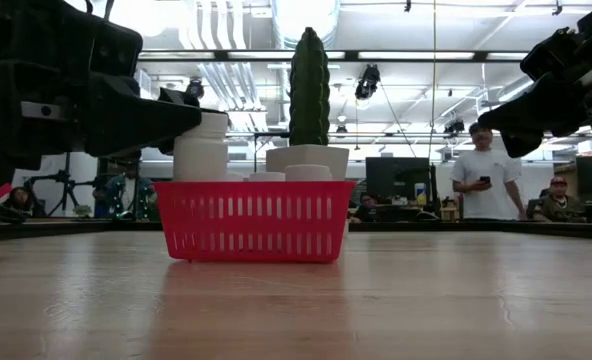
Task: Pick and place pill bottles into a basket
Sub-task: Put the white pill bottle into the red bin
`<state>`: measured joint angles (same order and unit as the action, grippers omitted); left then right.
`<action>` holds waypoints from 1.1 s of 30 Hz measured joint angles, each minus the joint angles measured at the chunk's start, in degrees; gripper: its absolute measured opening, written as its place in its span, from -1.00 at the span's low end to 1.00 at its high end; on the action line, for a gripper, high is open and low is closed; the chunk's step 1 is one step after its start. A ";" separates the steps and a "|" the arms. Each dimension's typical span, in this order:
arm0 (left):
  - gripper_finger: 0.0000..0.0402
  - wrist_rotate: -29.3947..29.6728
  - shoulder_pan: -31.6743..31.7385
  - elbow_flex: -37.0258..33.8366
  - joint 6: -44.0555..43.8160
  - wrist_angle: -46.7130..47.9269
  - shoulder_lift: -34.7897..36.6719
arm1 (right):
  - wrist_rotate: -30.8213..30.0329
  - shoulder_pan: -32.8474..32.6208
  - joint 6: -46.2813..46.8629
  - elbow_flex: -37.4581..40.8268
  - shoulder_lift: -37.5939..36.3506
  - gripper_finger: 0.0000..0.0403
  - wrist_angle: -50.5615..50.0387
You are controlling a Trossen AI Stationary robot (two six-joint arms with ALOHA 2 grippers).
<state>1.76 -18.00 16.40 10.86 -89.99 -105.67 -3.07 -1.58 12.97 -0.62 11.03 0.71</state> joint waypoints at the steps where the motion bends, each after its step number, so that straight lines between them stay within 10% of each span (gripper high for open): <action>1: -0.30 0.01 0.02 -0.11 -0.01 0.00 0.02 | 0.00 -0.01 0.05 0.00 0.00 -0.96 0.01; 33: -0.16 1.99 0.04 -0.85 -2.07 0.55 0.02 | 0.00 0.00 0.00 0.00 0.00 -0.96 0.00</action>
<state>3.75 -17.96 15.55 8.79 -89.44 -105.65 -3.07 -1.58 12.97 -0.62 11.03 0.71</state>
